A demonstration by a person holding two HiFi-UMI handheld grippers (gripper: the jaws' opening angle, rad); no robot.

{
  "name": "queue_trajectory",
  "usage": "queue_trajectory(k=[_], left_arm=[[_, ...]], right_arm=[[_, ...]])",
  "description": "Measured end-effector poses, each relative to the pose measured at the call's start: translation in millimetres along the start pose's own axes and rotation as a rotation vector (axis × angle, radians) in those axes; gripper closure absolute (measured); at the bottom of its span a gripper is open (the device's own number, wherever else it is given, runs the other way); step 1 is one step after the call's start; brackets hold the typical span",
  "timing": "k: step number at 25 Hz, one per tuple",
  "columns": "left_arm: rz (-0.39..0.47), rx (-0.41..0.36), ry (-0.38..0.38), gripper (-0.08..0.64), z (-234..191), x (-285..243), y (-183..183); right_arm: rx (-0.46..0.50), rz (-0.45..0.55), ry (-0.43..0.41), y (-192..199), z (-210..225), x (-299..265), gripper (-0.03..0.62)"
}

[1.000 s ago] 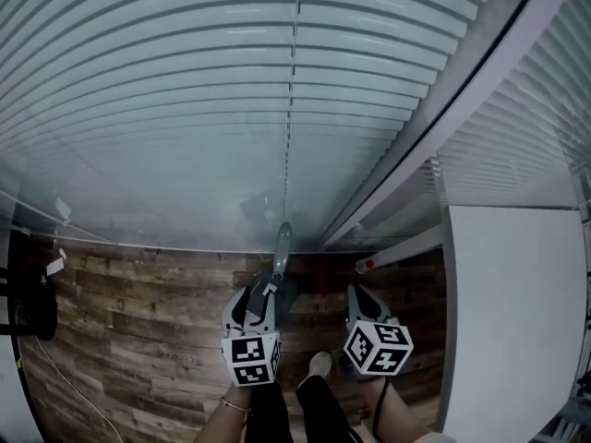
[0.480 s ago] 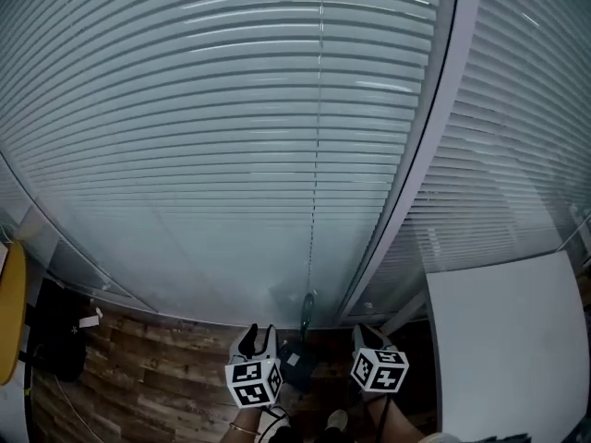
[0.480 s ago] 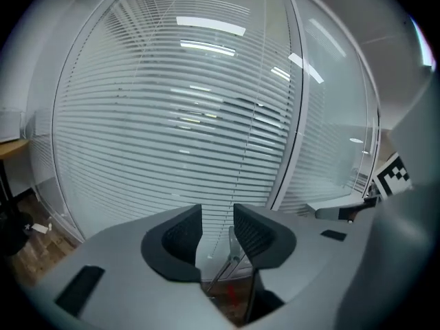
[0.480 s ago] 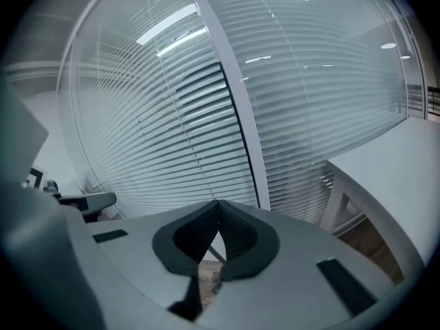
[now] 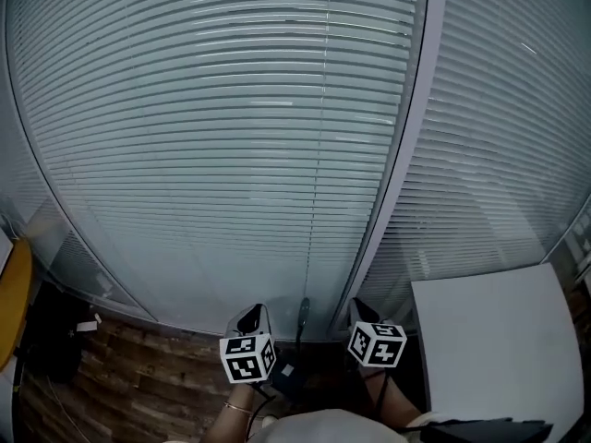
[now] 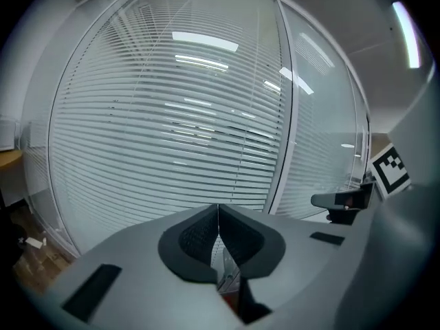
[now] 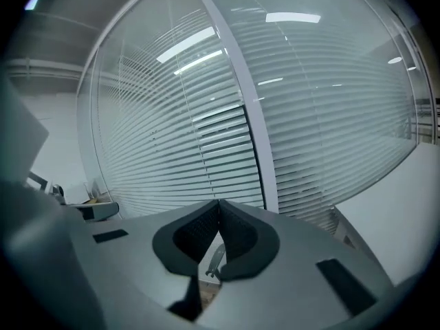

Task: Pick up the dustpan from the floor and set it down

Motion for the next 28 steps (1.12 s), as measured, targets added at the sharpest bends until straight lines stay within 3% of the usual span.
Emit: queue_trajectory(k=[5,12,28], left_arm=[[0.006,-0.03,0.002,0.543,4,5,-19],[-0.015,-0.029,-0.012,0.543,4,5,-9],[0.001,-0.082,-0.033,0.543,13,13,-5]], right_arm=[[0.03,0.024,0.004,-20,-9,17,0.56],[0.083,0.025,0.047,-12,-6,28,0.56],[0.054,0.036,0.066,-11,5,39,0.56]])
Point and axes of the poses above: the fingertips, and each gripper's own axes: x backward along the fingers, z to its right, y out of its underside, the point moved 9 cm from there along x, backward along the fingers, and after that the axes turned 8 degrees about -x, right-handed, at the moved point
